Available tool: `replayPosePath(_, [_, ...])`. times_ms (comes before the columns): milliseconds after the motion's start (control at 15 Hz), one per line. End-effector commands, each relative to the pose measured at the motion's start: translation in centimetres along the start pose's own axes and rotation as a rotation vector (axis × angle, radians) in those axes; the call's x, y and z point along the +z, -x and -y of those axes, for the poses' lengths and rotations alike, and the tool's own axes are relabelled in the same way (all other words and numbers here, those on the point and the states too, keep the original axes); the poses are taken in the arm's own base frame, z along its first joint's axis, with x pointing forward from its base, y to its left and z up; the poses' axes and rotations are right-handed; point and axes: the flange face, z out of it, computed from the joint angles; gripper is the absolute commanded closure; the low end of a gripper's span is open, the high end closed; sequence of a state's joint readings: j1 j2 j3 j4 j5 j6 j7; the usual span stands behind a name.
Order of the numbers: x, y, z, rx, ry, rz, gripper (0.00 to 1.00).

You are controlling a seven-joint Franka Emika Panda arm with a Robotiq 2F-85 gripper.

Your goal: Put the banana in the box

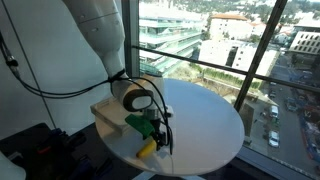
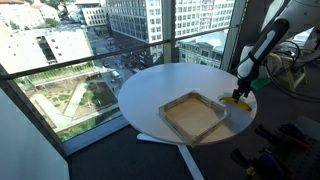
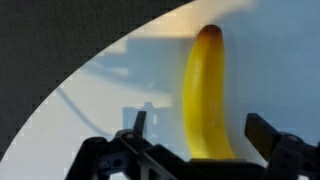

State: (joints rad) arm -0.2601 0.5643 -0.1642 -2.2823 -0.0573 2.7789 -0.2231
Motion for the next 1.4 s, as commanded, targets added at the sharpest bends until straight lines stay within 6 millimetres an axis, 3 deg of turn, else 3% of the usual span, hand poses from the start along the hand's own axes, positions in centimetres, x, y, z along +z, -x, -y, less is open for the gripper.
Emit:
replayPosePath(0, [0.39,-0.15,-0.38,-0.016,0.013,-0.007,0.0])
replayPosePath(400, [0.82,-0.11,-0.5,-0.014,0.013,0.001,0.0])
replayPosePath(467, [0.83,-0.11,-0.51,-0.014,0.013,0.001,0.08])
replayPosePath(533, [0.84,-0.12,-0.51,-0.014,0.012,0.002,0.27])
replayPosePath(1000, [0.81,-0.13,-0.51,-0.013,0.011,0.005,0.83])
replayPosePath(1333, [0.36,-0.17,-0.56,-0.013,0.009,0.006,0.86])
